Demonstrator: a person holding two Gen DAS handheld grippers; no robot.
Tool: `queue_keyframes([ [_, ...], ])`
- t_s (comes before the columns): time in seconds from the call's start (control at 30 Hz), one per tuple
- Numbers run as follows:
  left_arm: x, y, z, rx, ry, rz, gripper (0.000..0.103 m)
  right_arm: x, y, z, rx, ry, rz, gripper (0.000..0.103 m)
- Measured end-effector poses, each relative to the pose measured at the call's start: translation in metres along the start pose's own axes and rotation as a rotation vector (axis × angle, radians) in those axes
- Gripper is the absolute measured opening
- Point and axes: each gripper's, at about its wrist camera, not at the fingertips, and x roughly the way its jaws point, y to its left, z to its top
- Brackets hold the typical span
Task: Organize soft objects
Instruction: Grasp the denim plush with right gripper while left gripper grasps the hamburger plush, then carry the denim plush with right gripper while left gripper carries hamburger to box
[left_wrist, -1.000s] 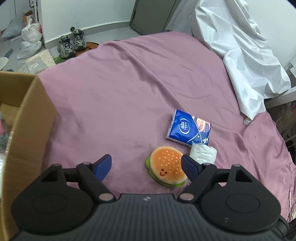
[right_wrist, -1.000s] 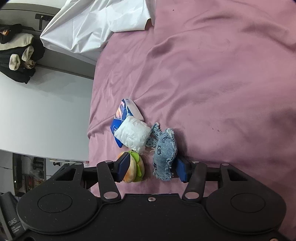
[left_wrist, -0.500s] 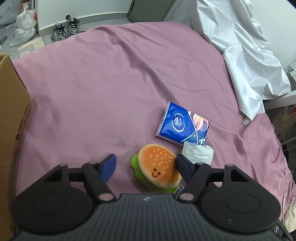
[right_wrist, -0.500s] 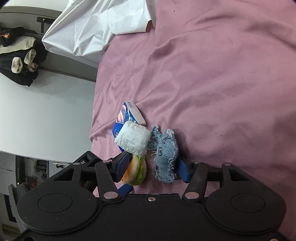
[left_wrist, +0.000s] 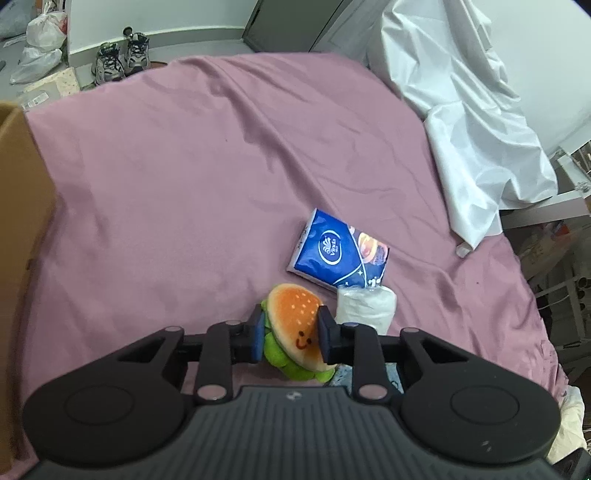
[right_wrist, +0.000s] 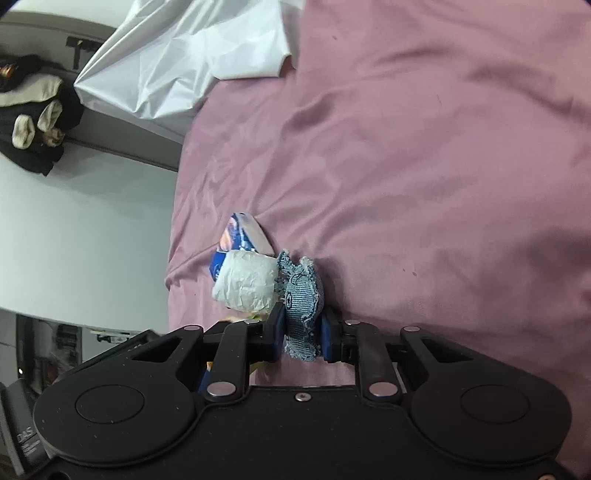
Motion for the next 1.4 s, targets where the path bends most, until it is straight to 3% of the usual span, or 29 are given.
queue_keyframes([
  [0.73, -0.110, 0.029, -0.003, 0.029, -0.143, -0.063, 0.027, -0.069, 0.061, -0.029, -0.180, -0.098, 0.026, 0.020],
  [1.4, -0.173, 0.097, 0.008, -0.022, -0.228, -0.049, 0.027, -0.078, 0.128, -0.087, -0.336, -0.115, 0.051, 0.020],
])
